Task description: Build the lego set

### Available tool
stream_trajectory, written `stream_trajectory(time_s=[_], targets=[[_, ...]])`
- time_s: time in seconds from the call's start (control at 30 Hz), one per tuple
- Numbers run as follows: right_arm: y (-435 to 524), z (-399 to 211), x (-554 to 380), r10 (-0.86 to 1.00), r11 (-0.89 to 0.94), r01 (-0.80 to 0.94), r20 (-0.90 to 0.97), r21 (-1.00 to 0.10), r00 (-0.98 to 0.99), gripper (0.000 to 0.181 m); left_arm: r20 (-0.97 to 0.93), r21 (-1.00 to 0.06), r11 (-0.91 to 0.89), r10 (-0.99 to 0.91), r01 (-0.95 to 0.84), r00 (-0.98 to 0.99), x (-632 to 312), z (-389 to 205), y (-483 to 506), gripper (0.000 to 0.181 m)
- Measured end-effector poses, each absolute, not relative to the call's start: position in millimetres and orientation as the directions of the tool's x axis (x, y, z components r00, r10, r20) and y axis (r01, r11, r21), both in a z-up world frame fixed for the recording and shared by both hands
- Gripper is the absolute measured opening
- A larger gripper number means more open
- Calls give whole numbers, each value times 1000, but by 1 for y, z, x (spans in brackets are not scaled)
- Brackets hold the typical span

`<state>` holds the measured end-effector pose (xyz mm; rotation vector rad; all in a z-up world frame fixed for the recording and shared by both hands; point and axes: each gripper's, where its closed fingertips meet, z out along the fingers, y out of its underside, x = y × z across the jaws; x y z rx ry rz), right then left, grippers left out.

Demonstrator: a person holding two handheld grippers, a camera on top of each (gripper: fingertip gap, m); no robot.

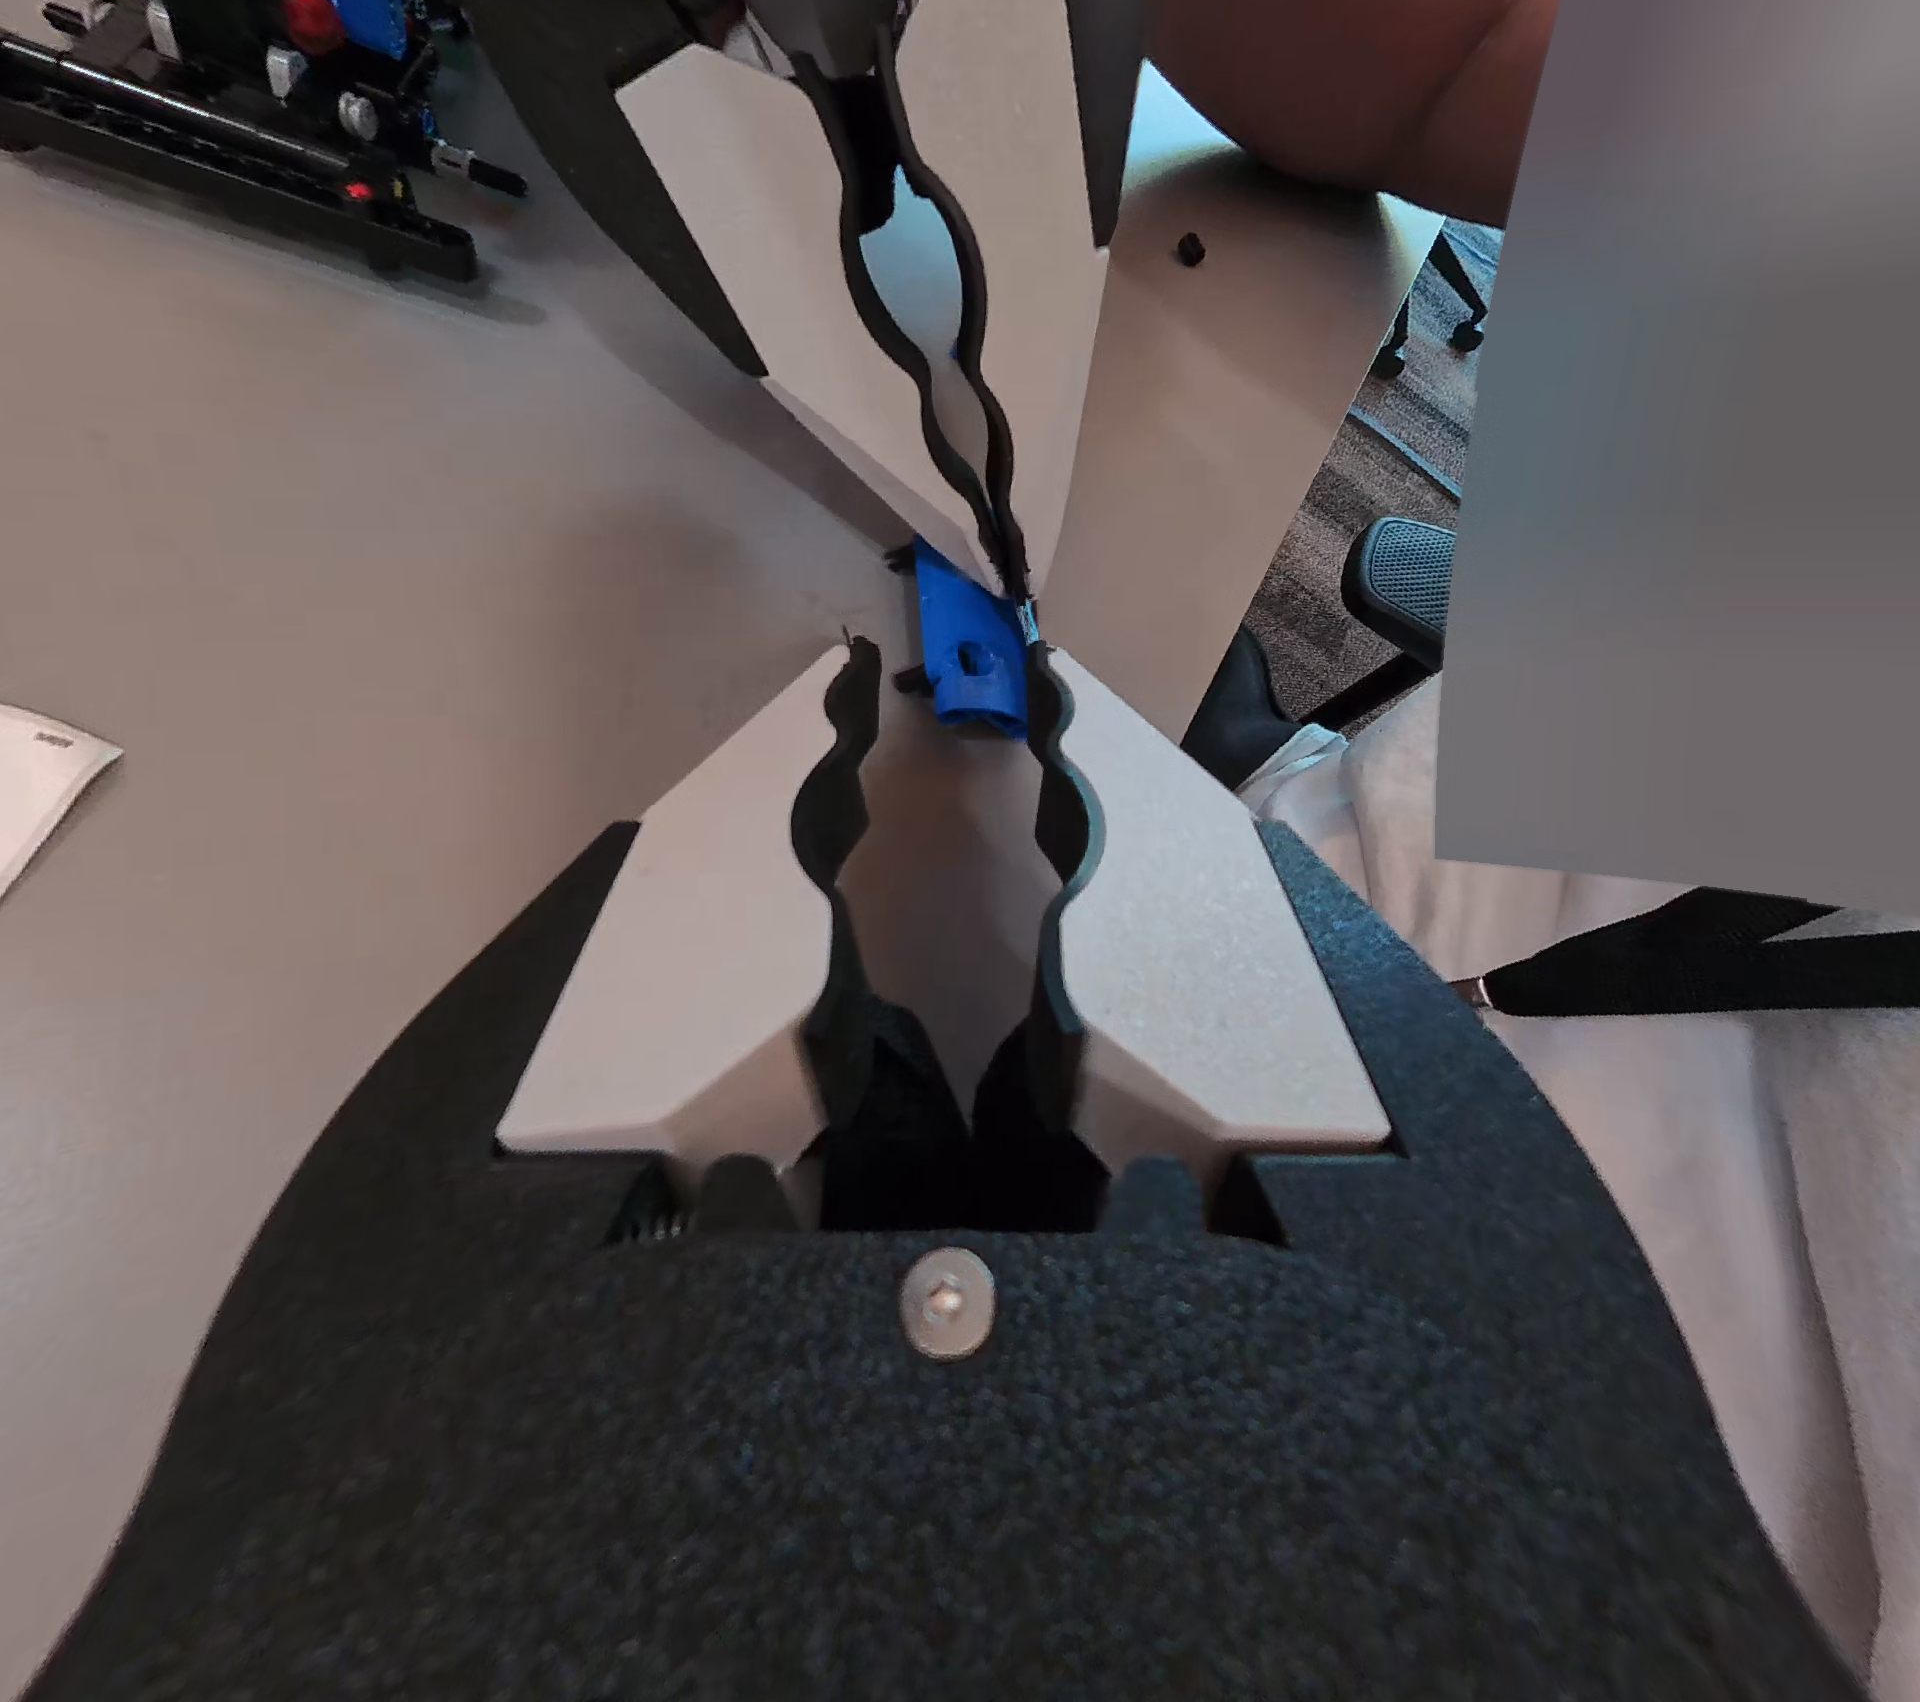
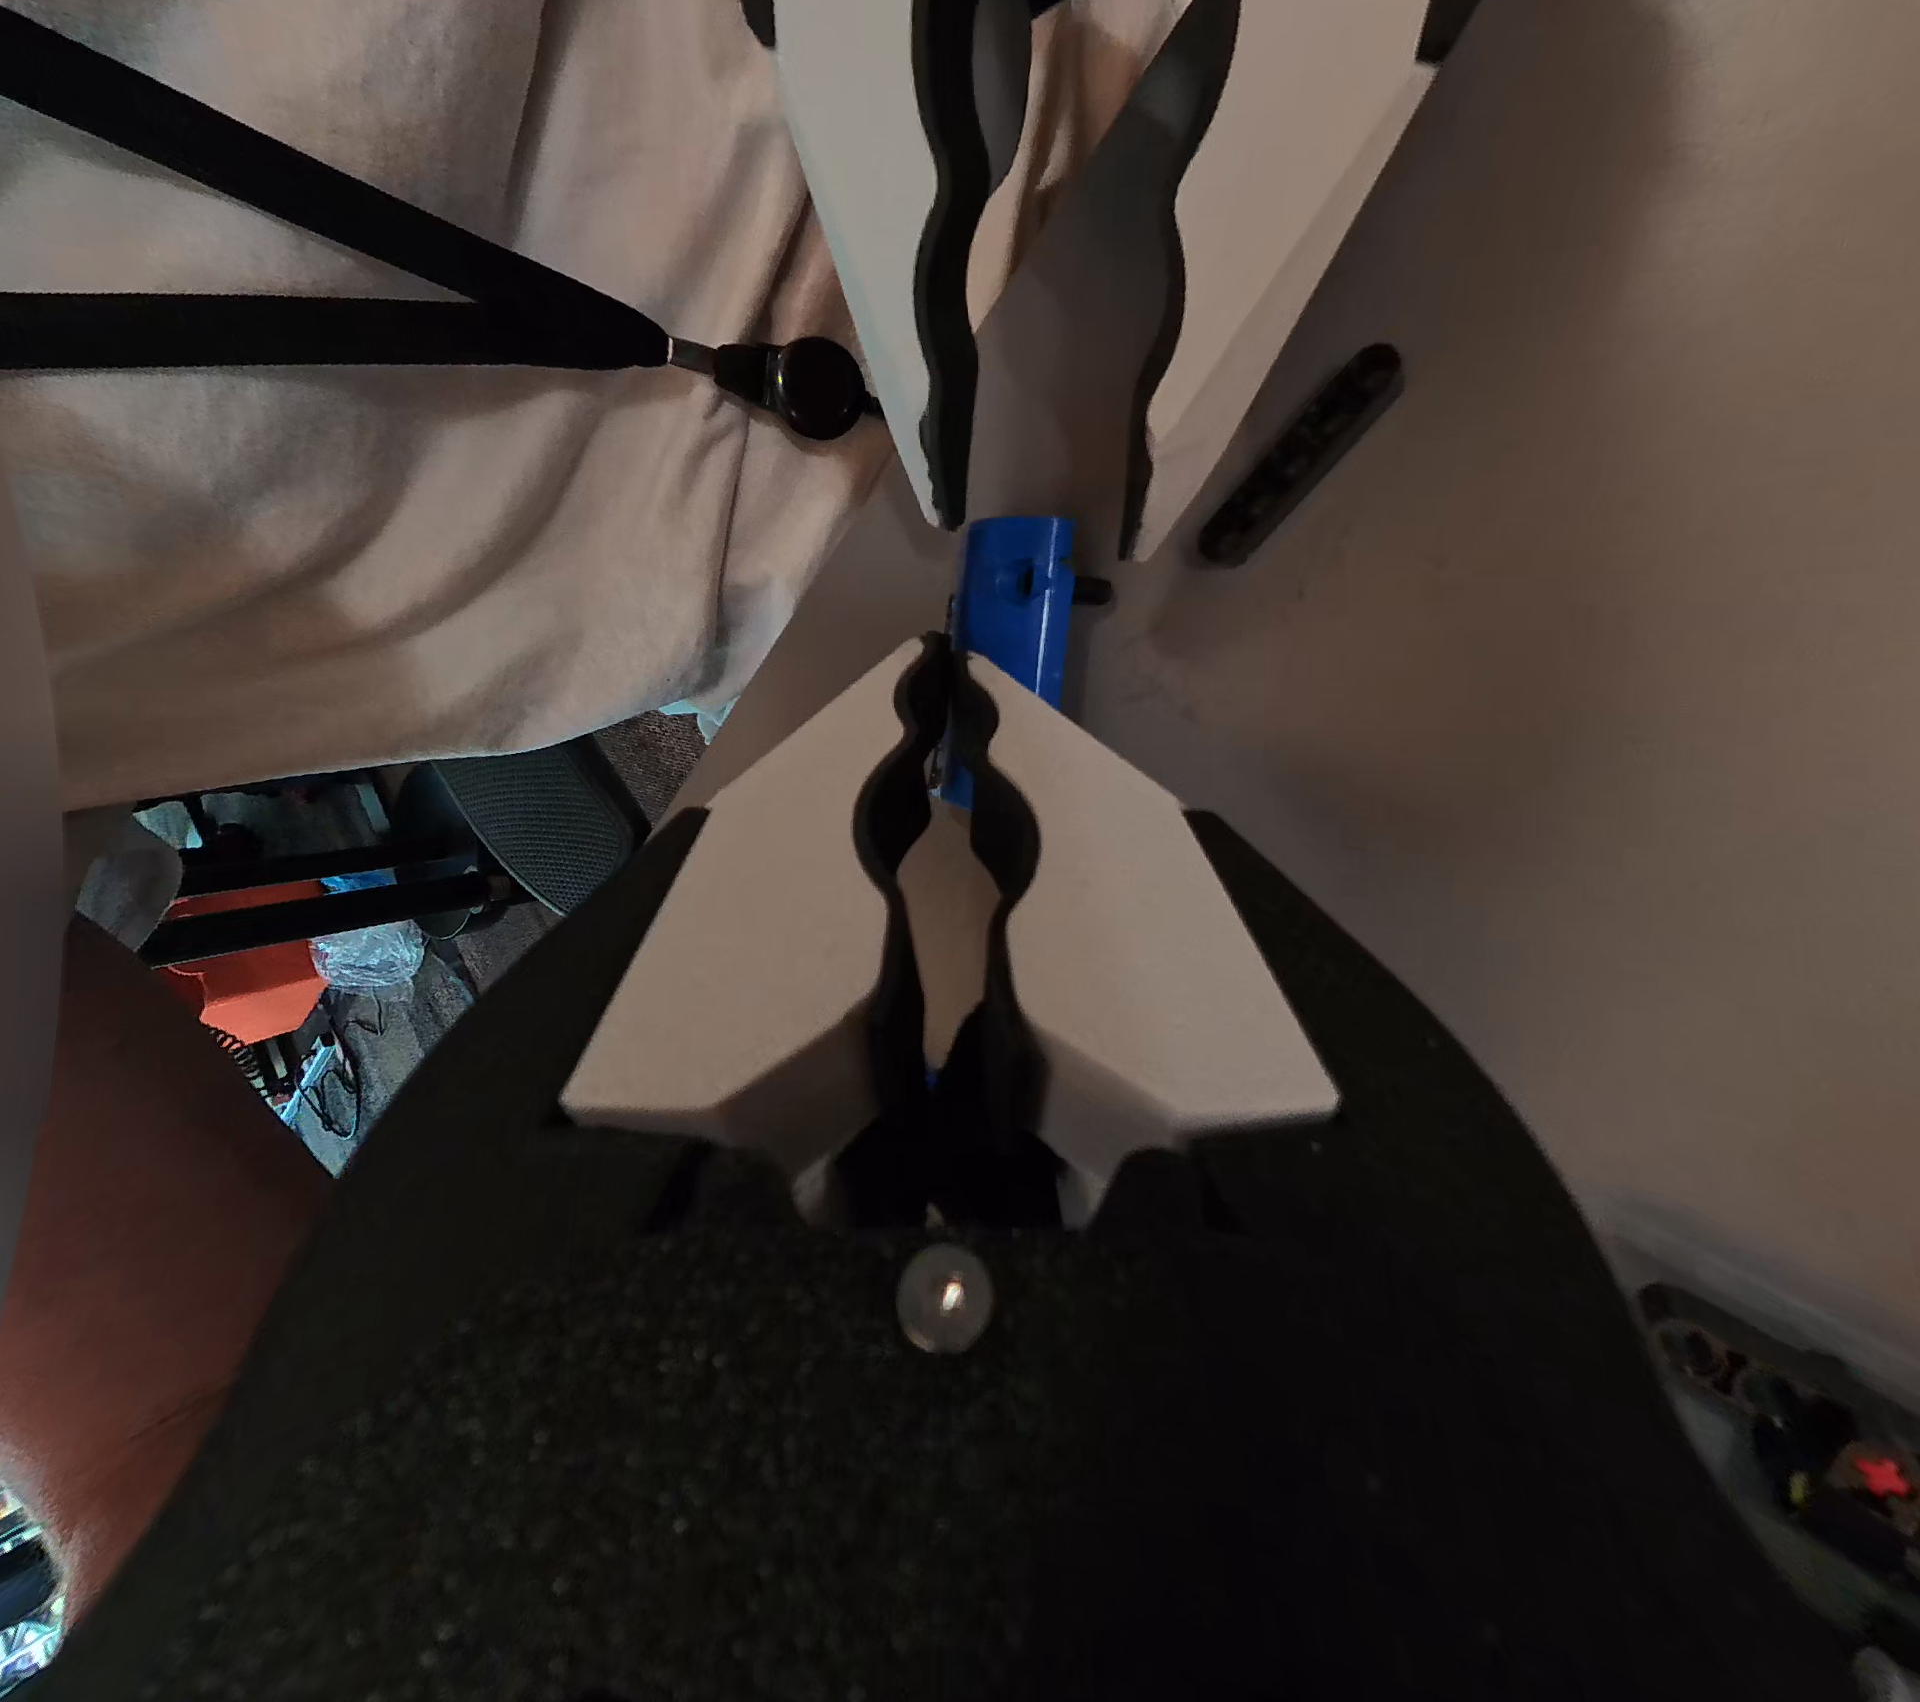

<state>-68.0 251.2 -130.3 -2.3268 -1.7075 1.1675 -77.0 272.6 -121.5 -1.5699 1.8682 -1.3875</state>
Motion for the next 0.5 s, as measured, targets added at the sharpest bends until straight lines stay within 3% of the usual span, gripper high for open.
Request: stream_trajectory(time_s=[0.5], targets=[[250,-130,-69,833,-392,811,-541,-434,113,0,279,-803,-32,-903,-595,-328,-77,-131,271,23]])
